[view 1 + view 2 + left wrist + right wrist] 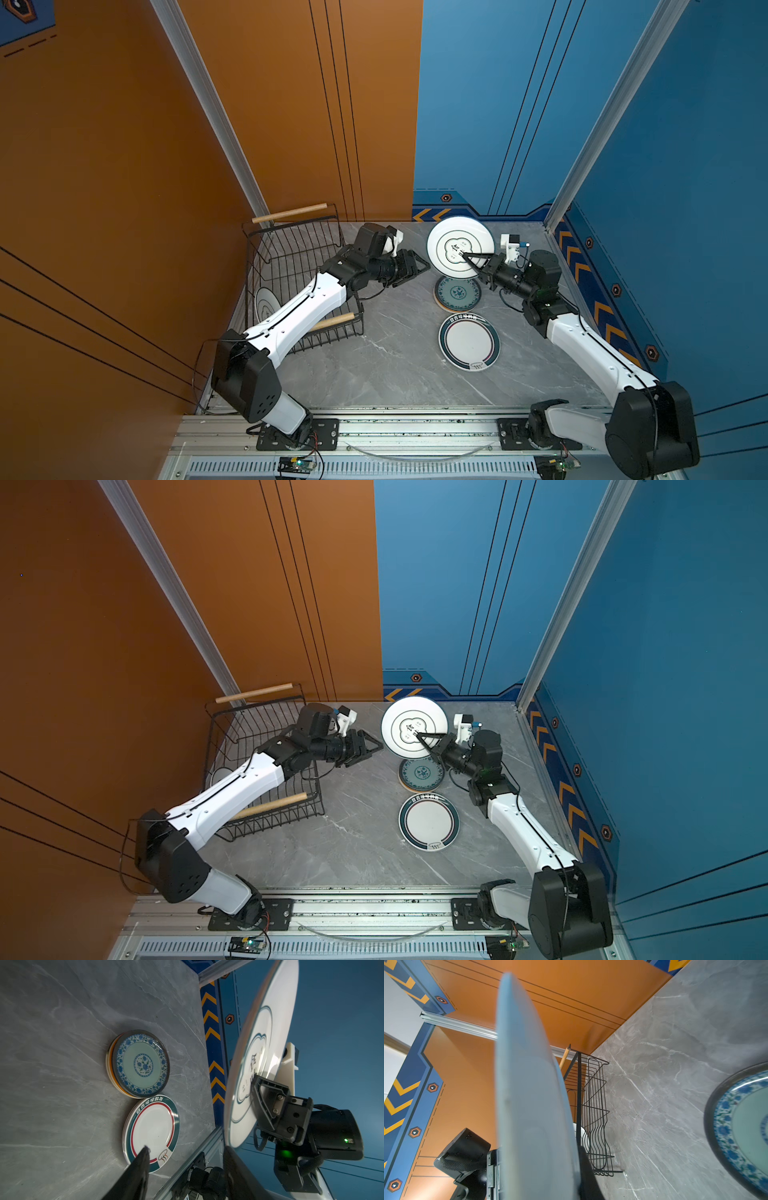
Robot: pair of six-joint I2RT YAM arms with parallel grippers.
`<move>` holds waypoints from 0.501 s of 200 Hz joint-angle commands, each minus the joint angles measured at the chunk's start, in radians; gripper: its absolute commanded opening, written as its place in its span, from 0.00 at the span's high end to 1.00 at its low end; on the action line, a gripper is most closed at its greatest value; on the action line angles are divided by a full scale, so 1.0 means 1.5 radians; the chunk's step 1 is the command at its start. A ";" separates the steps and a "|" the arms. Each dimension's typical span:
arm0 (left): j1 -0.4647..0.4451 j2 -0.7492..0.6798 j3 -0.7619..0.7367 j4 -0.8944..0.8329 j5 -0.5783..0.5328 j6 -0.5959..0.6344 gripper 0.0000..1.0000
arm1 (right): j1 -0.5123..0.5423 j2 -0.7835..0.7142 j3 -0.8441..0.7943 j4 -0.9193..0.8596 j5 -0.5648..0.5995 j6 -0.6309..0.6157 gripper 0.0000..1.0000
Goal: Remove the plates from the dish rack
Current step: 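Carry the white plate over the red-ring stack with the right while the left withdraws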
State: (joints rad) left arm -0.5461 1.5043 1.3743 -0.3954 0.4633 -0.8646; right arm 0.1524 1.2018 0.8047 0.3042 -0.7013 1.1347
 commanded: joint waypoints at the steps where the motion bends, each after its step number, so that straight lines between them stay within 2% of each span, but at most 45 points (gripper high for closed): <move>1: 0.036 -0.065 0.032 -0.162 -0.094 0.105 0.40 | -0.036 -0.049 0.057 -0.147 -0.008 -0.102 0.98; 36: 0.105 -0.135 0.051 -0.343 -0.261 0.186 0.35 | -0.099 -0.109 0.085 -0.403 0.055 -0.237 0.98; 55: 0.154 -0.176 0.032 -0.395 -0.312 0.210 0.35 | -0.120 -0.129 0.093 -0.526 0.108 -0.296 0.98; 100: 0.254 -0.253 -0.027 -0.466 -0.396 0.228 0.34 | -0.130 -0.164 0.050 -0.652 0.176 -0.345 0.98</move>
State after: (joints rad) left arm -0.2142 1.1652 1.3815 -0.9627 -0.0086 -0.5785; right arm -0.0391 0.9939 0.9073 -0.5049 -0.5144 0.7105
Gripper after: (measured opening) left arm 0.660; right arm 0.108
